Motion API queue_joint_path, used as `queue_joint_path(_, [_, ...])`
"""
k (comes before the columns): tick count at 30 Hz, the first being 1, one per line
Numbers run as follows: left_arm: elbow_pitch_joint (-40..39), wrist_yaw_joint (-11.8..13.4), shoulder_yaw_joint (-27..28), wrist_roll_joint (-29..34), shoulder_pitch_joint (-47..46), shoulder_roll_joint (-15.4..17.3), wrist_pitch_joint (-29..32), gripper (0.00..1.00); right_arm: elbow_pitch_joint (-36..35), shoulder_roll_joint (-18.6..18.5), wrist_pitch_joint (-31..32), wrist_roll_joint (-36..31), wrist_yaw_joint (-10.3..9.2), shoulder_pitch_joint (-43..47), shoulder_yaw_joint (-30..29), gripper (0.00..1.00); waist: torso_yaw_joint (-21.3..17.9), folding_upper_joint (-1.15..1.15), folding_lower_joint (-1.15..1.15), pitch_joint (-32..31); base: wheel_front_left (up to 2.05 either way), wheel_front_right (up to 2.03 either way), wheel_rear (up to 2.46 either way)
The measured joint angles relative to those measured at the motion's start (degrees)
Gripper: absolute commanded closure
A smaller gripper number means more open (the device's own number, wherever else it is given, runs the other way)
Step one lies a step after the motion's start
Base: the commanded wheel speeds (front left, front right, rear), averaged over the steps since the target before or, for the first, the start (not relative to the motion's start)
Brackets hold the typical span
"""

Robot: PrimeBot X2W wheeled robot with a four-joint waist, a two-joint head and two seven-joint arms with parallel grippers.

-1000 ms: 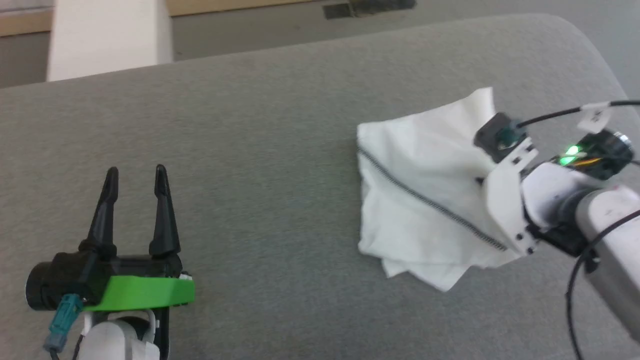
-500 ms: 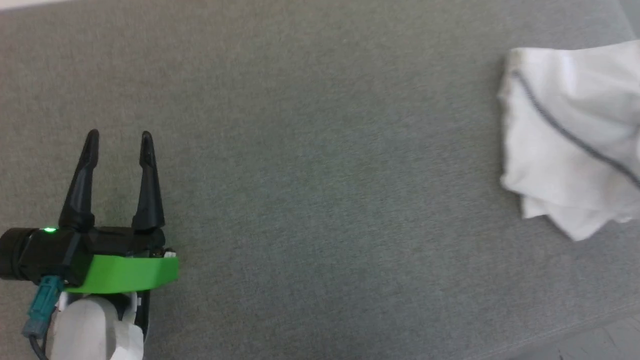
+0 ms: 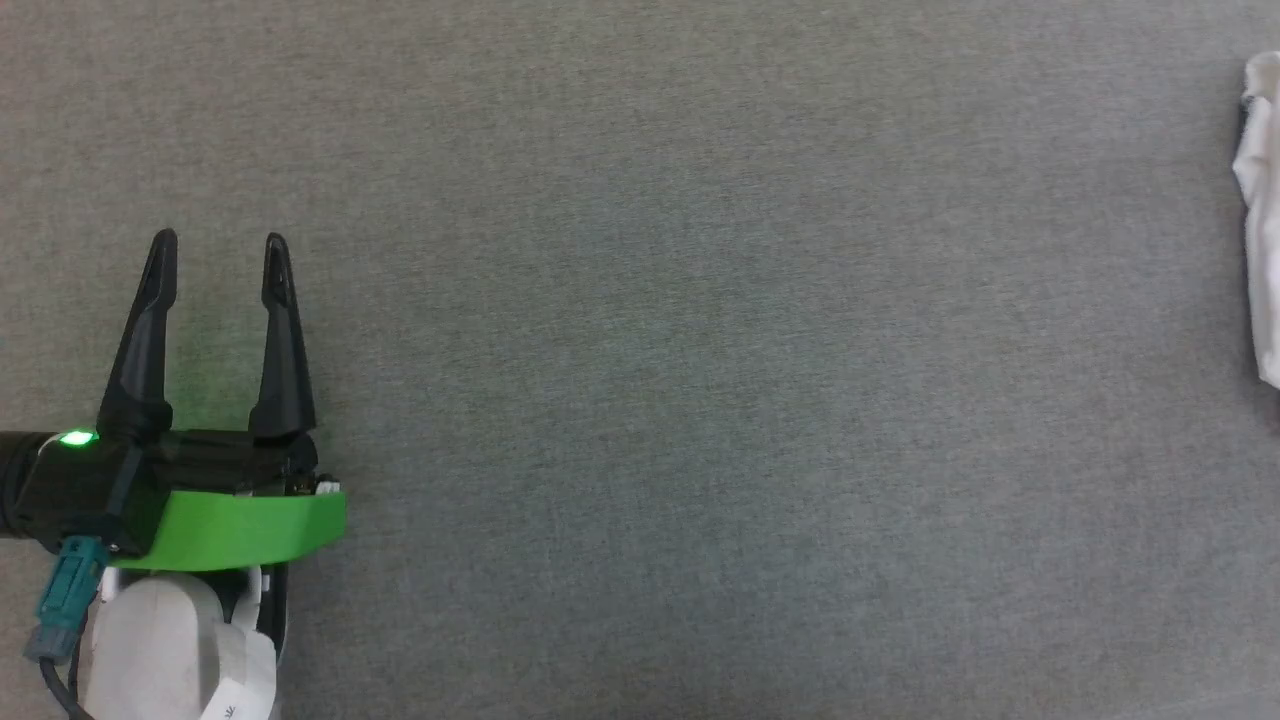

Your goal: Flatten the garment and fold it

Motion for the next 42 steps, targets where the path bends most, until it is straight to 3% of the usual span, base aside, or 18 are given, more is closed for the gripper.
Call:
queue_joint_path(2, [0.2,0.0,0.1,0.0,0.0,0.0,0.0,0.00,-0.2,2.7,0.0,-3.5,0.00,0.5,-4.5,0.00,0.7,0.00,0.00,0.0,0.00,0.00,0.00])
queue_joint_path(7, [1.0,0.0,0.3,0.0,0.1,-0.4,0.0,0.00,-4.1,7.9,-4.7,-8.6,0.00,2.3,-9.4,0.00,1.2,0.00,0.00,-1.8,0.00,0.00,0.00])
queue_joint_path(11, [1.9,0.0,0.5,-0.1,0.2,-1.4,0.0,0.00,-9.4,10.7,-12.1,-8.2,0.00,1.5,-8.8,0.00,1.4,0.00,0.00,-4.7,0.00,0.00,0.00])
queue_joint_path(20, [5.8,1.9,0.8,-0.4,0.6,-3.6,0.0,0.00,-18.7,10.9,-29.7,1.1,-0.01,-1.7,-1.1,0.00,2.7,0.00,-0.01,-13.3,0.00,0.00,0.00])
queue_joint_path(22, [7.0,2.4,1.2,-0.5,1.0,-3.9,0.0,0.00,-21.5,13.5,-33.6,3.4,-0.01,-1.1,-0.5,0.00,3.3,0.00,-0.01,-15.5,0.00,0.00,0.00])
queue_joint_path(27, [9.1,3.3,1.8,-1.6,2.2,-4.3,0.0,0.00,-27.9,22.6,-42.2,7.8,-0.01,4.9,0.1,0.00,4.6,0.00,-0.01,-20.2,0.00,0.00,0.00])
queue_joint_path(33, [11.3,3.4,0.8,-2.6,2.4,-4.7,0.0,0.00,-31.8,32.4,-50.1,6.3,-0.02,16.2,0.3,0.00,7.5,0.00,-0.01,-24.4,0.00,0.00,0.00])
queue_joint_path(37, [12.8,3.4,0.2,-2.6,2.4,-4.8,0.0,0.00,-31.5,35.8,-53.4,5.3,-0.02,22.8,0.1,0.00,9.7,0.00,-0.01,-26.3,0.00,0.00,0.00])
queue_joint_path(42, [15.4,3.7,-0.7,-2.5,2.4,-4.8,0.0,0.00,-28.4,36.5,-55.6,7.7,-0.02,29.1,-1.2,0.00,11.6,0.00,-0.01,-28.6,0.00,0.00,0.00])
